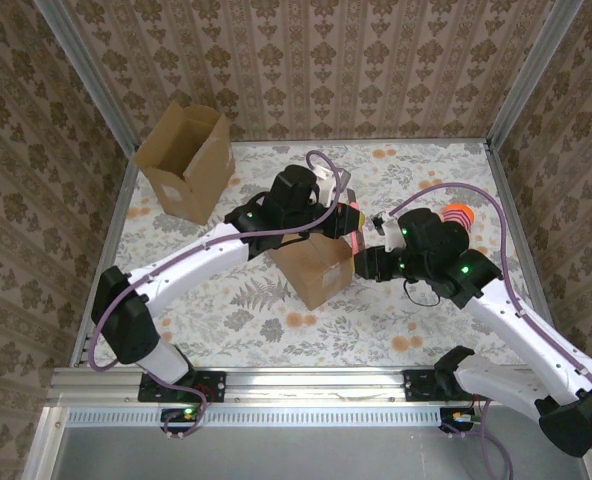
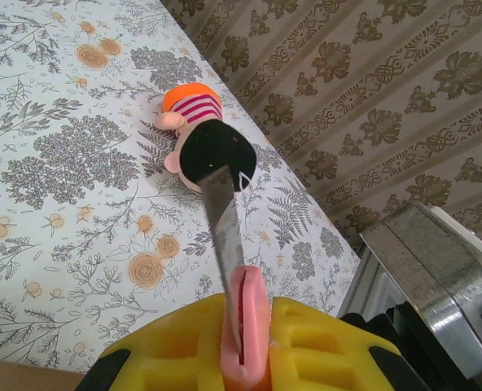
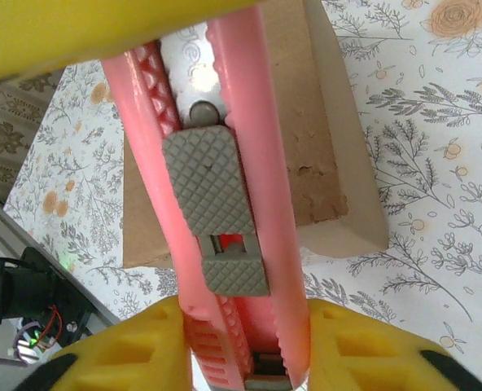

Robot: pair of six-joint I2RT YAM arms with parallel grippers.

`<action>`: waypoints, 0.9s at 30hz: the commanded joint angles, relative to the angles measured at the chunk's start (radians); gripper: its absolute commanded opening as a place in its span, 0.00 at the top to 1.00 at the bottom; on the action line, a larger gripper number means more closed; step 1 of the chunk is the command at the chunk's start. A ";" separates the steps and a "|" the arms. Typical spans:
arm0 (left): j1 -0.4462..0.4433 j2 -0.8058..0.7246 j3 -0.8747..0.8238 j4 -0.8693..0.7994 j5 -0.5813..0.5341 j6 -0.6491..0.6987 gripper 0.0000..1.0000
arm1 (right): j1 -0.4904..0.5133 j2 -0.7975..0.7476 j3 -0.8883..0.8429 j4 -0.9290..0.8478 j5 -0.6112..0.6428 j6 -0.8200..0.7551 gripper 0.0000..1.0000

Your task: Unpack the express box

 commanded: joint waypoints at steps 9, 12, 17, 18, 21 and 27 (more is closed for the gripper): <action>0.077 -0.076 -0.087 0.183 0.101 -0.060 1.00 | 0.000 -0.092 -0.045 0.173 -0.035 0.067 0.06; 0.102 -0.106 -0.118 0.251 0.134 -0.106 1.00 | -0.003 -0.112 -0.084 0.238 -0.043 0.097 0.01; 0.130 -0.154 -0.148 0.356 0.178 -0.179 1.00 | -0.006 -0.156 -0.154 0.360 -0.024 0.158 0.00; 0.131 -0.162 -0.150 0.368 0.180 -0.187 1.00 | -0.006 -0.168 -0.174 0.396 -0.023 0.174 0.00; 0.131 -0.184 -0.170 0.418 0.182 -0.218 1.00 | -0.006 -0.210 -0.250 0.565 -0.046 0.239 0.00; 0.133 -0.199 -0.214 0.543 0.190 -0.295 1.00 | -0.005 -0.232 -0.343 0.855 -0.119 0.339 0.02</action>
